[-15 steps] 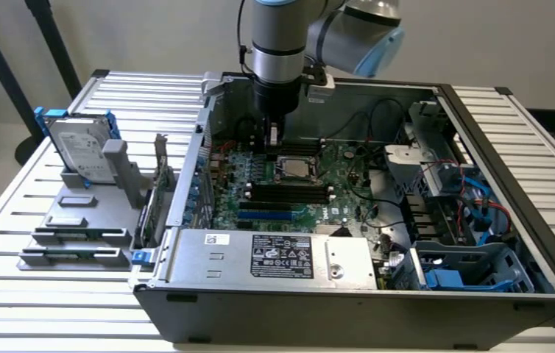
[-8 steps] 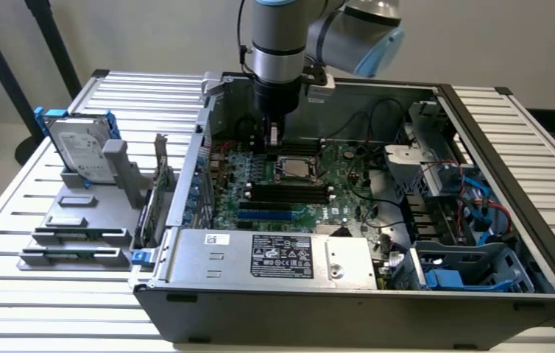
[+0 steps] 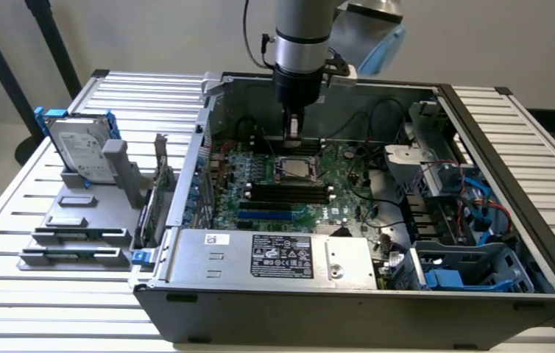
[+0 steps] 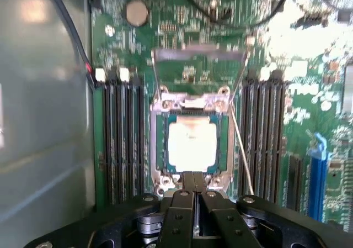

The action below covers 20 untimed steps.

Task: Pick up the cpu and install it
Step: 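Close the cpu cover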

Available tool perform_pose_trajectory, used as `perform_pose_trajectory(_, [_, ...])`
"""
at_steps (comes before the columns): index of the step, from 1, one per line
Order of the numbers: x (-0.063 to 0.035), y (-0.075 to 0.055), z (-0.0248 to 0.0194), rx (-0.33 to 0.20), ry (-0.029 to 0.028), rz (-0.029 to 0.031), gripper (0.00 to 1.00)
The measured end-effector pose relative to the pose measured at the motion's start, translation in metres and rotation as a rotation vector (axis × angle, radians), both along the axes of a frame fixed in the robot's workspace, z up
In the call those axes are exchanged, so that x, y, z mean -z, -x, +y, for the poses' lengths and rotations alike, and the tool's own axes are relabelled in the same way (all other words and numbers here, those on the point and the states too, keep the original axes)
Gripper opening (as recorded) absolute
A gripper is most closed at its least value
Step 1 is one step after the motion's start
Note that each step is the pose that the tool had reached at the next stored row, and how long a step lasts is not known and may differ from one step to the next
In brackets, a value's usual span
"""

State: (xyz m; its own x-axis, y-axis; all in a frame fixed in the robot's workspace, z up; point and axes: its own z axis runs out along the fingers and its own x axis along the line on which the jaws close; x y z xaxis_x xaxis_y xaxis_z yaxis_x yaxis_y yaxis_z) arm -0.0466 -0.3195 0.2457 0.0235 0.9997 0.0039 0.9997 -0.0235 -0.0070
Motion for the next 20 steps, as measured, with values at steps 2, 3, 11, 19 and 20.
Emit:
perform_pose_trajectory(2, [-0.0065, -0.009, -0.0004, 0.000, 0.0000, 0.0029, 0.11])
perform_pose_trajectory(3, [-0.0096, -0.013, -0.0005, 0.000, -0.0001, 0.0045, 0.11])
perform_pose_trajectory(11, [-0.0249, -0.050, -0.0008, 0.000, -0.0001, 0.0134, 0.11])
perform_pose_trajectory(19, [-0.0283, -0.086, -0.0008, -0.001, 0.0000, 0.0168, 0.11])
perform_pose_trajectory(20, [-0.0284, -0.091, -0.0008, -0.002, 0.0000, 0.0169, 0.11])
